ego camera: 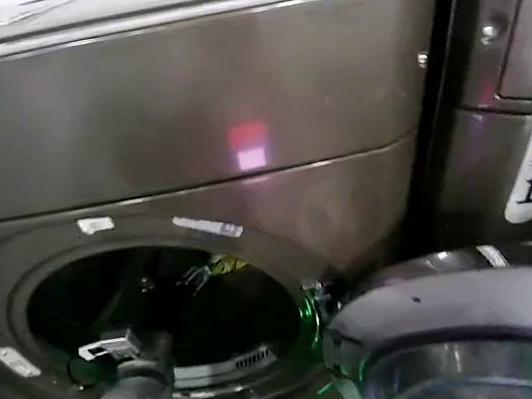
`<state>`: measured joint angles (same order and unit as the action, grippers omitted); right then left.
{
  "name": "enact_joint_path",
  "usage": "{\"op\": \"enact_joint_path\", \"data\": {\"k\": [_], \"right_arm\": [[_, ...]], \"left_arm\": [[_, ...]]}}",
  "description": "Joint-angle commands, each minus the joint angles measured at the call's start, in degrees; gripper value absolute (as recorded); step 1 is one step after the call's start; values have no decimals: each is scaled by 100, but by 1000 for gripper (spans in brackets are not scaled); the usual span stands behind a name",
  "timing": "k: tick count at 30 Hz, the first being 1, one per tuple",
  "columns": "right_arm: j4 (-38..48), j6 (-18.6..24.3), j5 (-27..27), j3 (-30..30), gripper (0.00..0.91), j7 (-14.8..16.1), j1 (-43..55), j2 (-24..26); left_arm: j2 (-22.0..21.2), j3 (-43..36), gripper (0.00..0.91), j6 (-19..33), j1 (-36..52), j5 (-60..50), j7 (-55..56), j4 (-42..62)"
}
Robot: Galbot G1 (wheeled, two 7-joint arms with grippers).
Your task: Grasp the clothes from the dryer.
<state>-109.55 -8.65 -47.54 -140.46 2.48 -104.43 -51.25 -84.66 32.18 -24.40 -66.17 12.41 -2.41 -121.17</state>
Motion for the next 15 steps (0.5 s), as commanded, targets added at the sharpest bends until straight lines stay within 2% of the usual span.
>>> {"op": "enact_joint_path", "data": {"k": [1,9,15], "right_arm": [[-3,-87,-14,-79,907,-66,-44,16],[-11,-240,61,-288,907,-144,-219,13],[75,-226,116,-461,907,-136,-302,33]], "left_arm": [[0,16,907,34,134,-8,-4,163],[12,-87,907,230,1371,12,-11,1596],[81,-162,907,493,2771,-43,-23,3343]]}}
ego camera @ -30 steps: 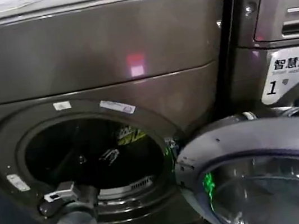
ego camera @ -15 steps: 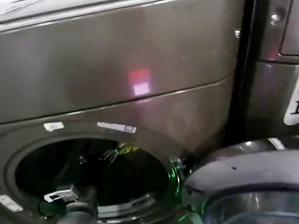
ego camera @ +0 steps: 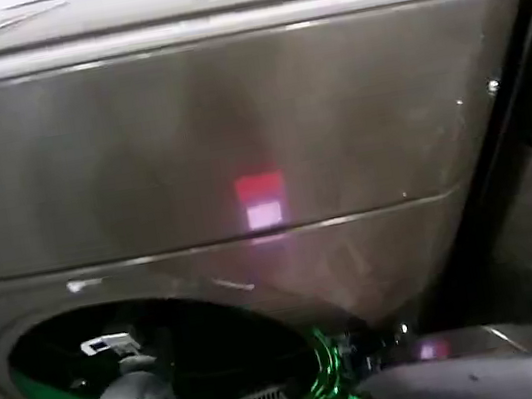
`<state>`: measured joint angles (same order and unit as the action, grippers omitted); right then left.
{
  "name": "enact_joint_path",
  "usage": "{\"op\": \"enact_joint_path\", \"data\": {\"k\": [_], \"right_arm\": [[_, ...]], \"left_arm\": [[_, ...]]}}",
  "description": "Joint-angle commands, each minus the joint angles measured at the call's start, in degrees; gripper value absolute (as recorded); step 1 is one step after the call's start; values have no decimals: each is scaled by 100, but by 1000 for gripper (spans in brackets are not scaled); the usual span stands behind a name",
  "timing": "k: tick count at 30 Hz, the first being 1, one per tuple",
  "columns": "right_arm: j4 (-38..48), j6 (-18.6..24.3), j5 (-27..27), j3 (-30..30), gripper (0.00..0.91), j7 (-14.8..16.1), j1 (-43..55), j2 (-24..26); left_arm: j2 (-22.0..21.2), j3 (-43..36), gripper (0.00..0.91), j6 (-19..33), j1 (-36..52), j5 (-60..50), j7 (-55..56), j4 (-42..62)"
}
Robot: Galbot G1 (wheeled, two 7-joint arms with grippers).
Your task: Grasp the clothes from the dryer.
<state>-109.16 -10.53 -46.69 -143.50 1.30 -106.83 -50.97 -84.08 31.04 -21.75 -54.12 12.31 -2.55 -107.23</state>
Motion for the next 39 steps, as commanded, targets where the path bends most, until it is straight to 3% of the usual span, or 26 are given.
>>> {"op": "enact_joint_path", "data": {"k": [1,9,14,16,20,27,33,39], "right_arm": [[40,-31,29,-164,907,-13,-60,4],[115,-7,4,-248,907,3,-75,7],[142,-7,-21,-255,907,8,-50,8],[170,-7,-22,-270,907,21,-54,6],[186,-9,-28,-258,907,31,-47,-10],[189,-14,-30,-248,907,56,-40,-54],[196,-10,-34,-296,907,77,-91,-77],[152,-7,-40,-283,907,86,-88,-103]], "left_arm": [[24,-48,907,303,1736,-43,-16,2224],[23,-165,907,903,2811,-447,-228,3890],[-4,-189,907,970,3383,-612,-427,4733],[55,-241,907,761,3580,-807,-944,5119],[247,-405,907,805,4043,-1658,-2584,5874],[469,-1069,907,1818,4951,-3226,-4856,7664],[485,-1597,907,2487,5263,-5054,-5262,8211],[581,-2126,907,2612,5483,-6146,-5515,8408]]}}
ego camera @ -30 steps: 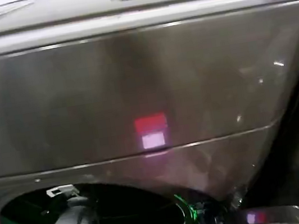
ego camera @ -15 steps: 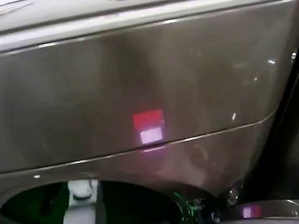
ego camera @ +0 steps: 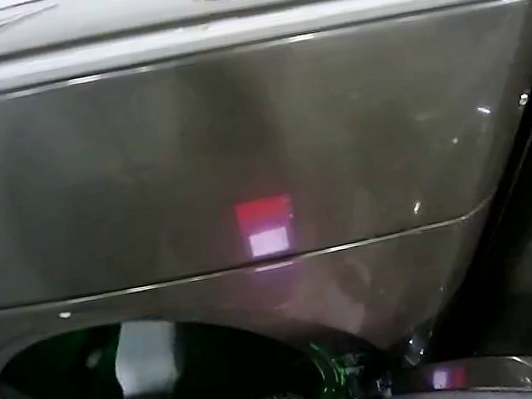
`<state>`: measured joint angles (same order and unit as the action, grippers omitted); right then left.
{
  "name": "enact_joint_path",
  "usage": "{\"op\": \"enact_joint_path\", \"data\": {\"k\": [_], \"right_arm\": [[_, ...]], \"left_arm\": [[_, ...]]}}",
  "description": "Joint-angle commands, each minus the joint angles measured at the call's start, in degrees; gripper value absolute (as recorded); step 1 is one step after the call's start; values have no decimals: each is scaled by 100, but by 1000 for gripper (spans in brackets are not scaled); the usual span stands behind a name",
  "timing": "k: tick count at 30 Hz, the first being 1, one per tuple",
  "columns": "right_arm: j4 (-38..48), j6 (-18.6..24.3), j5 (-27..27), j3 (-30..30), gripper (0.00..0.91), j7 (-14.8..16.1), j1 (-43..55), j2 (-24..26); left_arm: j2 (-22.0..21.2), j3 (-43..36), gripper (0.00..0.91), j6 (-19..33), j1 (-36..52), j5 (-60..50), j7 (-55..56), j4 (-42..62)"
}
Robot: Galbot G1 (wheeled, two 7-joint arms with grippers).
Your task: Grasp the clothes from the dryer.
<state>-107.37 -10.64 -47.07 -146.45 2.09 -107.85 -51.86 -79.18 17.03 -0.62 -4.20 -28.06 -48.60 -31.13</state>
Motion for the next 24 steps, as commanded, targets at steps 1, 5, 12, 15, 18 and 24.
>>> {"op": "enact_joint_path", "data": {"k": [1,5,12,15,18,24], "right_arm": [[-26,5,-1,12,907,8,12,-17],[-63,1,-3,6,907,14,14,-20],[-103,-3,2,26,907,16,26,-62],[-126,-4,2,23,907,14,32,-74],[-114,2,2,9,907,14,19,-72],[-85,19,8,-8,907,17,7,-75]], "left_arm": [[100,-745,907,523,532,-2304,-924,831],[79,-994,907,541,745,-2645,-962,1031],[117,-1749,907,540,876,-2896,-1048,1184],[92,-1930,907,515,917,-2794,-1076,1299],[66,-2056,907,495,929,-2670,-1097,1419],[-62,-2158,296,466,910,-2440,-1243,1660]]}}
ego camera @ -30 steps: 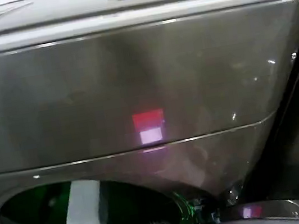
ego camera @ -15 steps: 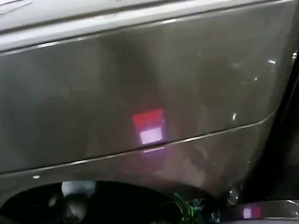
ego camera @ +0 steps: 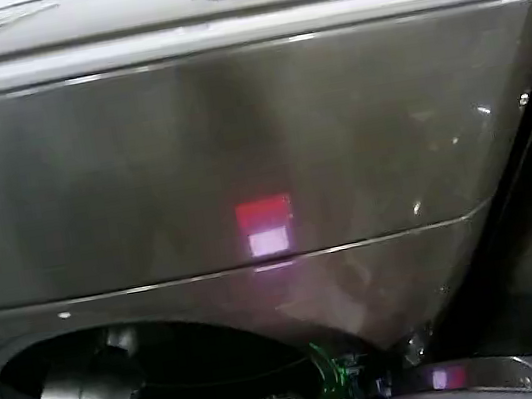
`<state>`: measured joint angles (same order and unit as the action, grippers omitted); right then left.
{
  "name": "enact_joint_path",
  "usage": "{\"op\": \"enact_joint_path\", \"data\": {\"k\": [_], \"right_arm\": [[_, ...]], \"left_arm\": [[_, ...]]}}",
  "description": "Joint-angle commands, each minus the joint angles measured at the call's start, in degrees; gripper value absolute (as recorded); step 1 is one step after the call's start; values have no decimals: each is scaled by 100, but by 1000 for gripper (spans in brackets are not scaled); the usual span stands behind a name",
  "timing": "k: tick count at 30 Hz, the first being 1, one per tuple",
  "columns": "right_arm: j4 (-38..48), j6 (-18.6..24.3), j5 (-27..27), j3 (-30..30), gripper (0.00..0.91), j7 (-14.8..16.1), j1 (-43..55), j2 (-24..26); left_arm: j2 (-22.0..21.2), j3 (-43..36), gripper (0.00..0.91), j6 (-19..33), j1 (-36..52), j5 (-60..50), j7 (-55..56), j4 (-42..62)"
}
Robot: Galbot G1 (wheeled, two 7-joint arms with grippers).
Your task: Grasp the clothes from the dryer.
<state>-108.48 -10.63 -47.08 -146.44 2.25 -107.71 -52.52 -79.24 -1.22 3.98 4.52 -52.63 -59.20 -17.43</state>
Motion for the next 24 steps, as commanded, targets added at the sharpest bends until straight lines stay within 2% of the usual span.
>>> {"op": "enact_joint_path", "data": {"k": [1,3,5,16,20,24], "right_arm": [[28,18,8,-13,907,2,-7,-14],[29,25,8,-12,907,0,-11,-19],[32,29,7,-13,907,-6,-12,-11],[30,28,16,45,907,-27,58,-6],[64,30,30,35,907,-31,60,-33],[29,20,41,81,907,-38,87,-40]], "left_arm": [[-74,-341,182,9,46,43,-207,317],[-98,-359,68,19,81,91,-247,365],[-105,-369,11,51,118,120,-296,384],[-29,-314,0,130,109,289,-435,389],[4,-30,0,85,41,603,-295,283],[21,486,0,-195,-134,1151,217,-79]]}}
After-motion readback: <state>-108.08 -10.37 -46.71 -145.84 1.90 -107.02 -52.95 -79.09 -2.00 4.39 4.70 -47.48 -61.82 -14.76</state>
